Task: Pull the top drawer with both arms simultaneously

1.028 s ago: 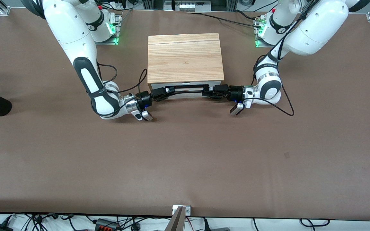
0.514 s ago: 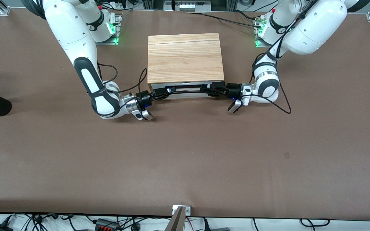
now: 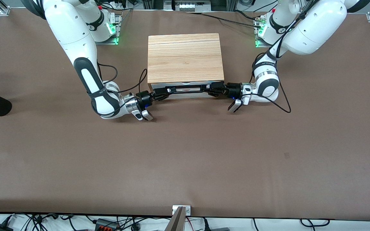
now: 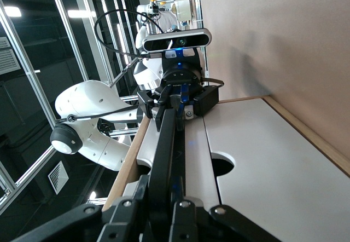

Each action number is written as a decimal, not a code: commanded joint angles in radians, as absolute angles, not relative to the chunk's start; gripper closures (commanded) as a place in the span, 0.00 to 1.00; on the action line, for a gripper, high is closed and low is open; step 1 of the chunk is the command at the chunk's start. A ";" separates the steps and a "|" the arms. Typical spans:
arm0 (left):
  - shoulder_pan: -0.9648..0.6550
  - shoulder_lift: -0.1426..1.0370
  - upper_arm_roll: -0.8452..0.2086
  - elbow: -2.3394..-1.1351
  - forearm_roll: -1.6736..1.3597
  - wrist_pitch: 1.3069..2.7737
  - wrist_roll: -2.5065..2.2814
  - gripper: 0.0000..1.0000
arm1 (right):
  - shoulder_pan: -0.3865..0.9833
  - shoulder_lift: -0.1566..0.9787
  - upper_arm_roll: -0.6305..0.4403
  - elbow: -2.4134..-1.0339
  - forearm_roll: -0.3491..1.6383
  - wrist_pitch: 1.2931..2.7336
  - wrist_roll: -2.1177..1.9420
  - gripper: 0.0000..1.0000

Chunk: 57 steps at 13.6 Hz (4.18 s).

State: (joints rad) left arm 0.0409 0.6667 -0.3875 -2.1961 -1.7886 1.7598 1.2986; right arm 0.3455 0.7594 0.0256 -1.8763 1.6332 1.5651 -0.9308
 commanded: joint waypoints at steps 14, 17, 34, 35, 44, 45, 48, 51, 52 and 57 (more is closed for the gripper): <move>0.057 0.695 -0.391 -2.117 -1.845 1.763 1.328 0.88 | 0.350 0.802 0.023 -1.769 1.654 1.566 -0.894 0.95; 0.055 0.696 -0.382 -2.080 -1.835 1.822 1.333 0.87 | 0.339 0.862 0.021 -1.683 1.654 1.566 -0.868 0.95; 0.054 0.755 -0.347 -1.970 -1.830 1.852 1.319 0.85 | 0.308 0.979 0.014 -1.470 1.664 1.569 -0.782 0.95; 0.054 0.755 -0.347 -1.970 -1.827 1.852 1.310 0.81 | 0.308 0.979 0.014 -1.470 1.664 1.569 -0.781 0.92; 0.072 0.749 -0.345 -1.934 -1.754 1.848 1.181 0.55 | 0.310 0.962 0.012 -1.430 1.674 1.569 -0.658 0.00; 0.089 0.749 -0.345 -1.921 -1.718 1.848 1.178 0.55 | 0.308 0.959 -0.004 -1.405 1.669 1.568 -0.631 0.00; 0.144 0.744 -0.347 -1.884 -1.605 1.844 1.134 0.55 | 0.311 0.950 -0.135 -1.304 1.561 1.556 -0.597 0.00; 0.190 0.742 -0.347 -1.813 -1.458 1.844 1.086 0.55 | 0.304 0.914 -0.207 -1.215 1.424 1.540 -0.476 0.00; 0.205 0.741 -0.345 -1.777 -1.387 1.844 1.051 0.55 | 0.305 0.896 -0.240 -1.197 1.378 1.537 -0.453 0.00; 0.255 0.620 -0.347 -1.677 -1.058 1.842 0.771 0.47 | 0.295 0.789 -0.328 -1.170 1.074 1.462 -0.403 0.00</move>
State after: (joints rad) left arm 0.2394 0.6847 -0.3417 -1.6969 -1.1685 1.8425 0.8584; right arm 0.2956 0.8254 -0.2935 -1.1672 1.1620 1.5174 -0.4247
